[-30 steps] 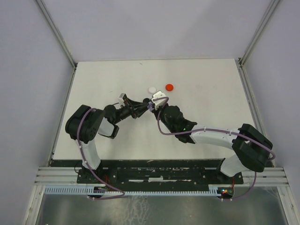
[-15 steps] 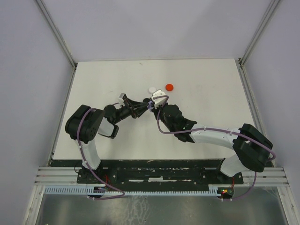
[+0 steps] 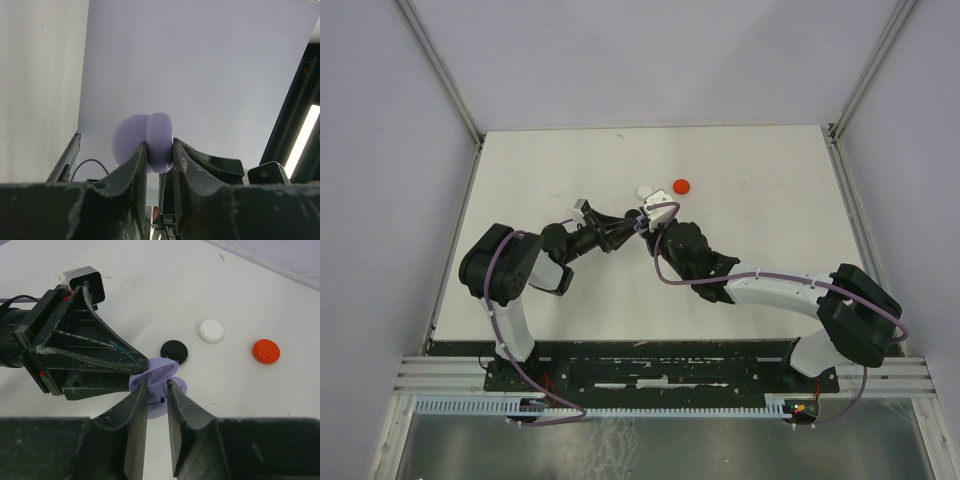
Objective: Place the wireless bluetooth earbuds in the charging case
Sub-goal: Place the earbud in the charging case.
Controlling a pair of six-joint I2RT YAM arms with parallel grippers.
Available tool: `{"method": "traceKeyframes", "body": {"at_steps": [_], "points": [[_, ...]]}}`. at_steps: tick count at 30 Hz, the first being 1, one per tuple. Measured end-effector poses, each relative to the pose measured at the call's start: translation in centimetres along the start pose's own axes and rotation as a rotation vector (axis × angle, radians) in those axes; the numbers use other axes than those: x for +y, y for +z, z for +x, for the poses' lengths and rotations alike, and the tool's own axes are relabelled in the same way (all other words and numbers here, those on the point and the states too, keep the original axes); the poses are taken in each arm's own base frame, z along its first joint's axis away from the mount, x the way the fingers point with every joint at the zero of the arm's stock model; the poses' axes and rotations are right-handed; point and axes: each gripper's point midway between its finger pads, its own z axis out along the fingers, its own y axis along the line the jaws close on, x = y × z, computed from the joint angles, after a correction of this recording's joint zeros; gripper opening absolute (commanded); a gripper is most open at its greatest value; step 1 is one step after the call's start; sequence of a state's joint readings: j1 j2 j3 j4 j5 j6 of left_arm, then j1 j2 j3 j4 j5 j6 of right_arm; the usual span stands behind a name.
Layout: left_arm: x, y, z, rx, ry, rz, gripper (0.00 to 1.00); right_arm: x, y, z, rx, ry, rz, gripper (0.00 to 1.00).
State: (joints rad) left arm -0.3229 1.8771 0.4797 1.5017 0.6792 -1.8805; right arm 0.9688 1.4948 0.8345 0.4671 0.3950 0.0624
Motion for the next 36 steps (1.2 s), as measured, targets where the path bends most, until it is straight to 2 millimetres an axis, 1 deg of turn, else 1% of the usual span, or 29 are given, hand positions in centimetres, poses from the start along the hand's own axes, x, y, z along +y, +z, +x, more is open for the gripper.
{"method": "traceKeyframes", "body": {"at_steps": [7,10,13,18,20,23,25,26,27,29,30,32,34,36], "points": [[0.0,0.0,0.0,-0.001,0.001,0.000,0.03,0.2,0.0,0.2,0.011,0.008,-0.011,0.31],[0.0,0.0,-0.1,-0.002,0.003,0.000,0.03,-0.1,-0.2,-0.2,0.003,0.013,0.006,0.32],[0.2,0.1,-0.1,-0.003,0.027,-0.005,0.03,-0.9,-0.8,-1.7,-0.029,0.028,0.040,0.33],[0.1,0.0,0.0,-0.005,0.093,-0.019,0.03,-2.7,-2.7,-5.7,-0.124,0.075,0.101,0.35],[-0.1,0.0,0.2,-0.004,0.127,-0.016,0.03,-3.4,-3.4,-6.9,-0.151,0.090,0.121,0.36],[-0.3,0.0,0.3,-0.003,0.173,-0.015,0.03,-4.3,-4.1,-7.7,-0.143,0.093,0.161,0.37],[-0.3,0.0,0.3,-0.003,0.191,-0.020,0.03,-4.8,-4.2,-7.6,-0.106,0.080,0.191,0.42],[-0.2,0.0,0.3,-0.002,0.210,-0.023,0.03,-5.2,-4.2,-7.5,-0.083,0.076,0.212,0.49],[-0.3,-0.1,0.4,-0.002,0.229,-0.024,0.03,-5.7,-4.2,-7.2,-0.046,0.068,0.239,0.51],[-0.3,-0.1,0.4,-0.002,0.254,-0.029,0.03,-6.2,-4.2,-6.6,-0.003,0.066,0.268,0.61],[-0.3,-0.1,0.5,-0.004,0.262,-0.037,0.03,-6.5,-4.2,-6.1,0.020,0.064,0.279,0.64],[-0.4,-0.2,0.4,-0.013,0.288,-0.049,0.03,-7.4,-4.3,-4.5,0.083,0.064,0.301,0.69],[-0.4,-0.2,-0.1,-0.049,0.298,-0.066,0.03,-8.2,-4.4,-2.8,0.147,0.062,0.314,0.74],[-0.6,-0.4,-0.6,-0.094,0.300,-0.074,0.03,-8.5,-4.2,-1.4,0.190,0.054,0.310,0.82]]}}
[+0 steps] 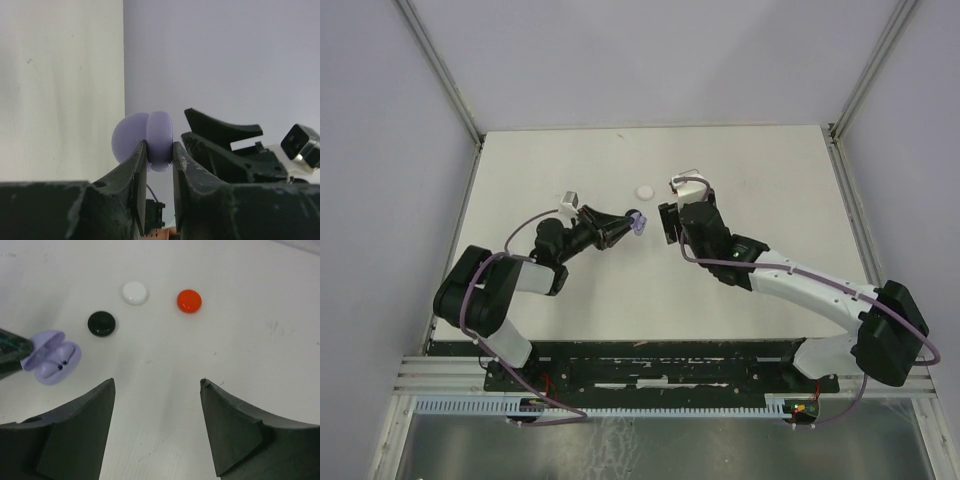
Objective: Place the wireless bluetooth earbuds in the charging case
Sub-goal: Place the earbud in the charging case, then close the charging case.
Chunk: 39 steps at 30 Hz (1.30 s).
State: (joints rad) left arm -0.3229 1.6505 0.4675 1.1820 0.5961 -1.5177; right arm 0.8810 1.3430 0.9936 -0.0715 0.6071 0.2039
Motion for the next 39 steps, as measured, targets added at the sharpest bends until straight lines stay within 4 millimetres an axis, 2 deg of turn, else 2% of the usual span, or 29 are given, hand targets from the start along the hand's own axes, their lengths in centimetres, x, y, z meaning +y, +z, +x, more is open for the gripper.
{"method": "traceKeyframes", "body": {"at_steps": [2,4,5,6,8,10,13,17,20,23,28,39], "points": [[0.3,-0.2,-0.6,-0.049,-0.011,-0.017,0.03,0.4,0.4,1.3,0.010,-0.009,-0.030,0.99],[0.7,-0.2,-1.3,-0.105,-0.039,-0.041,0.03,1.3,0.7,2.8,-0.016,-0.012,-0.083,1.00],[0.9,-0.2,-1.5,-0.123,-0.054,-0.050,0.03,1.6,0.9,4.1,-0.026,-0.025,-0.106,0.99],[1.1,-0.1,-1.7,-0.151,-0.070,-0.063,0.03,2.0,1.1,6.3,-0.021,-0.051,-0.140,0.99],[1.3,0.2,-1.8,-0.187,-0.100,-0.082,0.03,2.4,1.4,8.4,0.002,-0.086,-0.165,1.00],[1.1,0.5,-1.6,-0.222,-0.134,-0.091,0.03,3.4,2.1,9.6,0.012,-0.122,-0.192,1.00],[0.9,0.8,-1.3,-0.255,-0.176,-0.095,0.03,4.9,2.9,9.5,-0.030,-0.136,-0.225,1.00],[1.3,0.9,-1.1,-0.286,-0.232,-0.121,0.03,7.1,3.6,7.9,-0.135,-0.110,-0.278,1.00],[1.9,1.0,-1.0,-0.302,-0.264,-0.144,0.03,8.2,4.0,7.0,-0.198,-0.087,-0.297,1.00],[2.1,1.0,-0.9,-0.311,-0.276,-0.156,0.03,8.7,4.4,7.1,-0.216,-0.083,-0.301,1.00],[1.5,0.9,-0.8,-0.309,-0.272,-0.142,0.03,8.5,5.4,7.7,-0.218,-0.087,-0.256,1.00],[2.3,0.2,-0.1,-0.294,-0.285,-0.155,0.03,7.1,6.1,6.3,-0.299,-0.079,-0.147,1.00]]}}
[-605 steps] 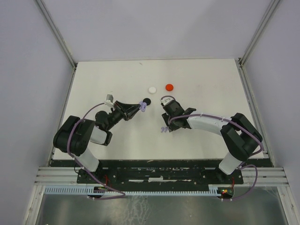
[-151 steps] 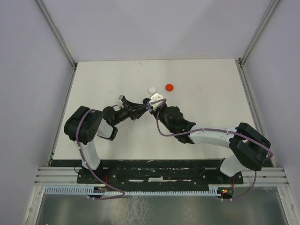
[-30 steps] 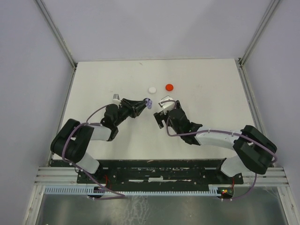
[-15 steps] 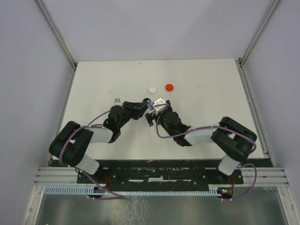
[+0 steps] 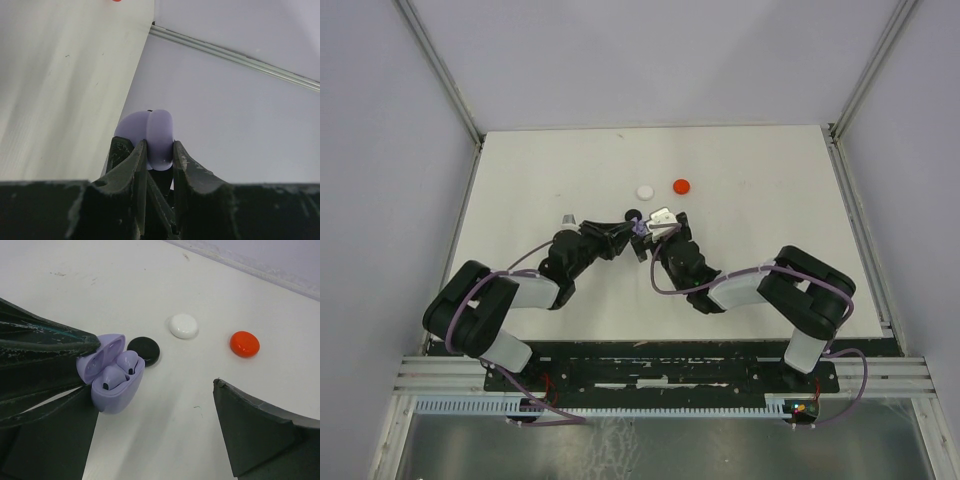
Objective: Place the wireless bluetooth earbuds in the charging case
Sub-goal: Close the charging case.
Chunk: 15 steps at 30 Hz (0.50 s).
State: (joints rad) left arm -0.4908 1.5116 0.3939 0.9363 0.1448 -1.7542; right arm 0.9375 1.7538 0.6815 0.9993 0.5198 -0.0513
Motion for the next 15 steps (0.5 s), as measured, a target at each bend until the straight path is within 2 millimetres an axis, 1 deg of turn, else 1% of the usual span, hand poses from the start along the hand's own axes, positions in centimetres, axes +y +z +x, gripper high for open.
{"method": "traceKeyframes", "body": {"at_steps": [3,10,15], "points": [[0.0,-0.1,0.0,0.001,-0.007,0.006,0.03,-0.1,-0.1,-0.1,-0.004,-0.018,0.016,1.00],[0.0,-0.2,0.4,0.020,-0.006,0.006,0.03,-1.3,-0.9,-0.2,-0.008,-0.060,0.054,1.00],[0.6,0.0,0.4,0.025,-0.008,-0.007,0.03,-3.2,-1.9,-0.5,-0.006,-0.093,0.120,0.99]]}}
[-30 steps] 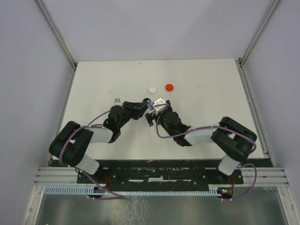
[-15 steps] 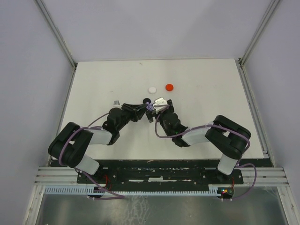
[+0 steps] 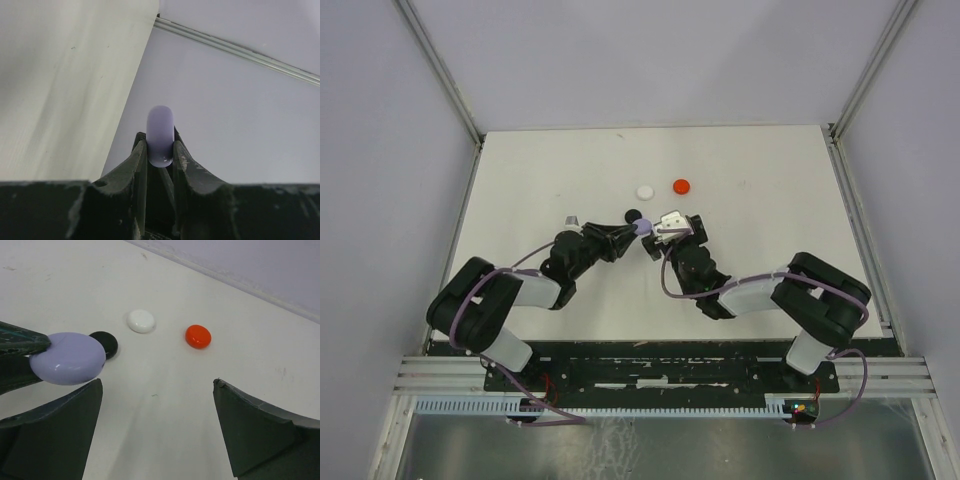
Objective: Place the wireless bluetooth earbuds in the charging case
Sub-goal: Close the charging case, then place the charging case at the center of the board.
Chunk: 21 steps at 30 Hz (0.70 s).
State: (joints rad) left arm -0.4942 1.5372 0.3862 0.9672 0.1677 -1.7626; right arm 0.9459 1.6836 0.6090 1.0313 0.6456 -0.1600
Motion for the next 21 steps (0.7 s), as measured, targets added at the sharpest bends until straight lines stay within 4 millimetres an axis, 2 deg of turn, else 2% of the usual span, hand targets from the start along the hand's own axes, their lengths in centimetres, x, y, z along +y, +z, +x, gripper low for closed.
{"method": "traceKeyframes", "body": {"at_steps": [4,9,14,17,21], "points": [[0.8,0.3,-0.2,-0.001,0.001,-0.024,0.03,-2.3,-0.9,0.0,0.012,-0.015,0.077,1.00],[1.8,2.8,0.3,0.055,0.089,-0.066,0.03,-6.9,-2.1,-0.1,0.111,0.034,0.229,0.99],[2.7,5.9,0.7,0.105,0.204,-0.104,0.03,-12.4,-3.8,-3.9,0.117,0.179,0.342,1.00],[3.1,7.5,0.9,0.113,0.279,-0.133,0.03,-14.1,-5.2,-5.6,0.102,0.231,0.364,1.00],[3.1,10.3,1.4,0.118,0.372,-0.150,0.03,-15.0,-6.4,-6.0,0.128,0.244,0.363,1.00]]}}
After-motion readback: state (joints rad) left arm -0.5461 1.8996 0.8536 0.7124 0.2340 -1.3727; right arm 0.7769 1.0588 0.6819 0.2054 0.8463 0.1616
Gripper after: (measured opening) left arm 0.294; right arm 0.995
